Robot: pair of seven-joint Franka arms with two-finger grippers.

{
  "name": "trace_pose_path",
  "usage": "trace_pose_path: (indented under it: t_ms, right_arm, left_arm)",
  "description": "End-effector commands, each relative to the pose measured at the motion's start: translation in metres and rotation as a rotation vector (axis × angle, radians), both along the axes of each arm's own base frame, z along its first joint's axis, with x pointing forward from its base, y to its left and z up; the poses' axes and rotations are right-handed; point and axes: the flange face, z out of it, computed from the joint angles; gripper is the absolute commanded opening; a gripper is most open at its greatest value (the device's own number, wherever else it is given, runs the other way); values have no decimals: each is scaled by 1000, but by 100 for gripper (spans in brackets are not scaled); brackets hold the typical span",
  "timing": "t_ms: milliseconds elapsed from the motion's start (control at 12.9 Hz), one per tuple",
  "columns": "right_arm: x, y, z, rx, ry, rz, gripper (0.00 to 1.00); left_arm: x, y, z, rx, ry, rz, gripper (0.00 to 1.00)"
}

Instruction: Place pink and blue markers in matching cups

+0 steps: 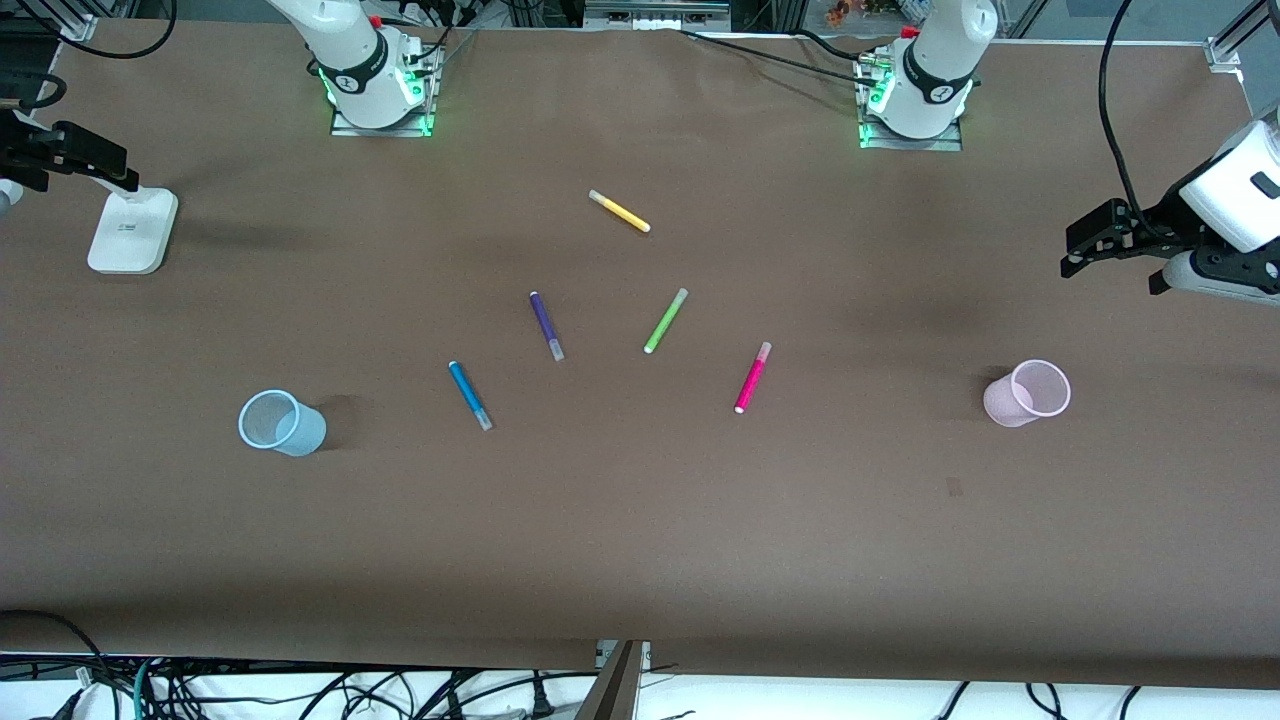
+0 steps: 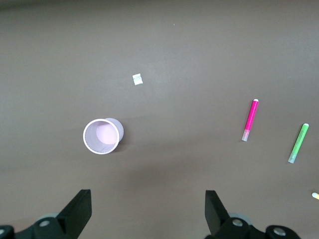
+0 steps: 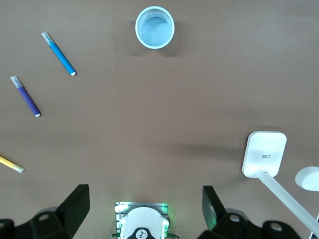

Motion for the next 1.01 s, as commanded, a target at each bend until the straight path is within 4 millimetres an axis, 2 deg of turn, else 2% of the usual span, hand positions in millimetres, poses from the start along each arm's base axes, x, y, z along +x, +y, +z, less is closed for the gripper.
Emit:
trace_pose_path:
  t_ms: [0, 155, 310, 388, 620, 698, 775, 853, 930]
  right_arm:
    - [6, -3, 1, 0, -4, 8, 100]
    - [23, 1, -18, 11, -7, 6, 100]
    - [37, 7, -43, 14, 25, 15, 100]
    - [43, 9, -57, 20, 49, 21, 100]
    - [64, 23, -100, 77, 98, 35, 100]
    - [73, 29, -111, 87, 79, 41, 100]
    - [82, 41, -128, 90, 81, 58, 100]
    - [91, 62, -148, 89, 92, 91, 100]
    - [98, 80, -164, 84, 90, 119, 100]
  left_arm:
    - [2, -4, 5, 11, -14, -23, 100]
    - [6, -15, 1, 2, -14, -38, 100]
    - [27, -36, -10, -3, -35, -69, 100]
    - [39, -50, -26, -7, -15, -80, 100]
    - [66, -105, -82, -32, -25, -81, 100]
    - [75, -132, -113, -45, -21, -106, 100]
    - [83, -153, -145, -50, -16, -125, 100]
    - [86, -169, -171, -51, -4, -142, 100]
    - [89, -179, -202, -50, 19, -153, 100]
